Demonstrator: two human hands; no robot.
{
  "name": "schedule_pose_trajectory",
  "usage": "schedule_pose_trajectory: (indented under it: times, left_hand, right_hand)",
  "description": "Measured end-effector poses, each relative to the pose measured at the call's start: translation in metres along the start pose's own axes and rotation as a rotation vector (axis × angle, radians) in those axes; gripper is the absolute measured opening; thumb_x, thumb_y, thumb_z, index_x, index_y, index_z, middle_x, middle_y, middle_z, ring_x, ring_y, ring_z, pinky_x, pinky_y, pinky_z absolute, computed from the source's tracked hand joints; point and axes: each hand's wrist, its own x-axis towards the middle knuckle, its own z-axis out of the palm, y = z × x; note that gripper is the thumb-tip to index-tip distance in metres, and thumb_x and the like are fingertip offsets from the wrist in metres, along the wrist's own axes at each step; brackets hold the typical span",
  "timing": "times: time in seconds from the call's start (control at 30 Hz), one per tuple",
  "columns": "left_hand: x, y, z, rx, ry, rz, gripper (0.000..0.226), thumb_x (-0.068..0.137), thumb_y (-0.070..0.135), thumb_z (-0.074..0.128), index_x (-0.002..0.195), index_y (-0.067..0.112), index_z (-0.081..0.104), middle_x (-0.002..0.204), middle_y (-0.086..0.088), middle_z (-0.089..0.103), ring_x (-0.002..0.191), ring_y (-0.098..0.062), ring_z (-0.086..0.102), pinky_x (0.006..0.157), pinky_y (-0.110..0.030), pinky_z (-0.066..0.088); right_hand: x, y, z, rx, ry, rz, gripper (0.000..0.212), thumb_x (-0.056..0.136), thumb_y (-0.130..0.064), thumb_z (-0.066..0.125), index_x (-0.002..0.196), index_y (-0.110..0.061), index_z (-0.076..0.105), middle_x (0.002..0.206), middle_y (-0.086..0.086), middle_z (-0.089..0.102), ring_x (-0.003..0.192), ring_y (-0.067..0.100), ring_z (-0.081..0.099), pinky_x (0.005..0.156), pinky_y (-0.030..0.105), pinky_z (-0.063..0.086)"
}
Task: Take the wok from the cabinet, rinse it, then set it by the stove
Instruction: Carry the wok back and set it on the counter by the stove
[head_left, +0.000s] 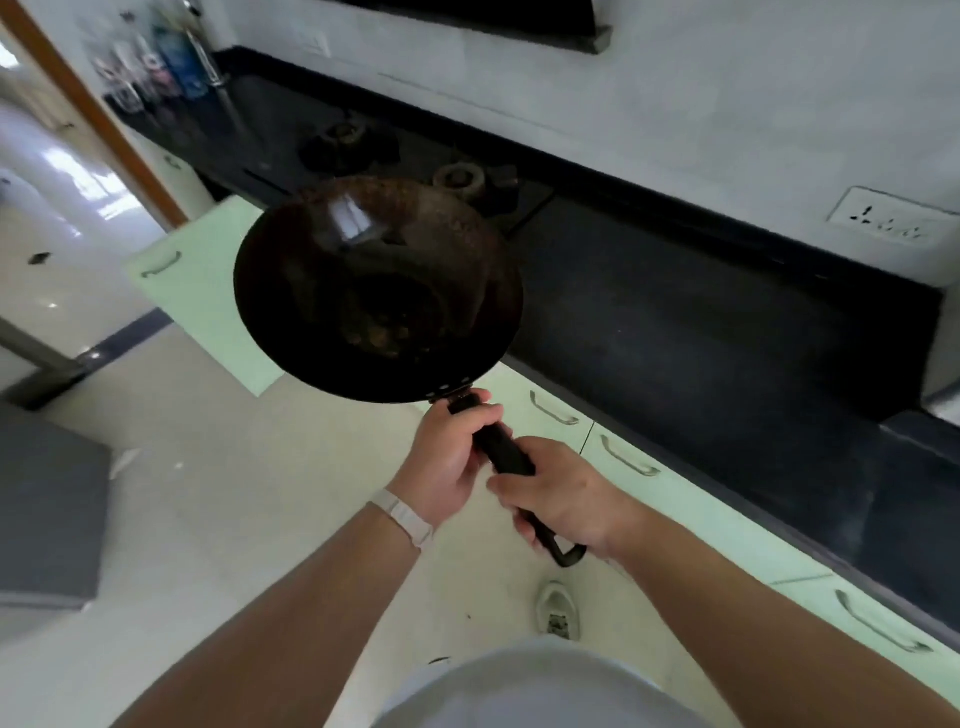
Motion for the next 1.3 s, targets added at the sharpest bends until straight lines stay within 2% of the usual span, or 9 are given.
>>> schedule_pose_trajectory:
  times: [0.23,0.5,0.63,0.83,0.97,1.13,1.3]
  left_hand:
    - [0.041,0.029,0.008,-0.056,0.144,0.112,0.017,0.088,-0.002,0.061,0.101,0.007,0.054,0.074,-0.006,0.057,0.069,-0.021,0.061,0.075,-0.036,0.052]
    - [0.059,0.072,-0.042,-0.159,0.294,0.202,0.019,0.087,-0.005,0.059,0.102,0.006,0.053,0.075,-0.007,0.054,0.065,-0.021,0.061,0.075,-0.037,0.053]
    - [0.071,0.098,-0.088,-0.228,0.315,0.232,0.021,0.086,-0.005,0.059,0.103,0.006,0.052,0.074,-0.007,0.055,0.067,-0.022,0.060,0.074,-0.036,0.053]
    - [0.100,0.153,-0.180,-0.276,0.284,0.247,0.022,0.086,-0.007,0.058,0.102,0.007,0.051,0.068,-0.006,0.056,0.065,-0.023,0.059,0.071,-0.037,0.053]
    - [0.118,0.199,-0.245,-0.286,0.261,0.237,0.021,0.085,-0.007,0.058,0.101,0.006,0.052,0.071,-0.006,0.055,0.065,-0.022,0.060,0.075,-0.037,0.052]
    - [0.137,0.249,-0.311,-0.284,0.232,0.240,0.020,0.085,-0.005,0.061,0.101,0.006,0.054,0.075,-0.008,0.055,0.066,-0.023,0.062,0.077,-0.038,0.053]
    - [0.151,0.283,-0.354,-0.259,0.221,0.270,0.022,0.087,-0.005,0.061,0.106,0.005,0.054,0.077,-0.008,0.058,0.067,-0.022,0.064,0.078,-0.038,0.053]
  right_hand:
    - [0.063,-0.028,-0.034,-0.035,-0.155,-0.056,0.011,0.091,-0.009,0.061,0.085,-0.007,0.051,0.064,0.013,0.056,0.050,0.026,0.054,0.046,0.031,0.048]
    - [0.124,-0.075,-0.006,-0.183,-0.347,-0.147,0.011,0.094,-0.012,0.060,0.093,-0.004,0.052,0.058,0.010,0.058,0.046,0.020,0.054,0.047,0.031,0.050]
    - [0.164,-0.099,0.027,-0.247,-0.388,-0.142,0.020,0.094,-0.014,0.059,0.101,0.003,0.052,0.058,0.012,0.058,0.046,0.022,0.053,0.049,0.033,0.049]
    - [0.234,-0.140,0.105,-0.295,-0.382,-0.139,0.010,0.093,-0.014,0.059,0.089,-0.009,0.051,0.055,0.011,0.059,0.043,0.021,0.051,0.049,0.031,0.048]
    - [0.276,-0.175,0.164,-0.291,-0.349,-0.142,0.011,0.093,-0.011,0.059,0.088,-0.008,0.050,0.056,0.009,0.056,0.045,0.021,0.052,0.047,0.031,0.048]
    - [0.323,-0.214,0.223,-0.257,-0.310,-0.137,0.019,0.092,-0.011,0.060,0.100,0.004,0.051,0.064,0.010,0.055,0.049,0.022,0.055,0.048,0.033,0.048]
    - [0.359,-0.240,0.257,-0.246,-0.319,-0.139,0.016,0.093,-0.008,0.058,0.102,0.003,0.051,0.065,0.010,0.054,0.048,0.021,0.053,0.047,0.033,0.048]
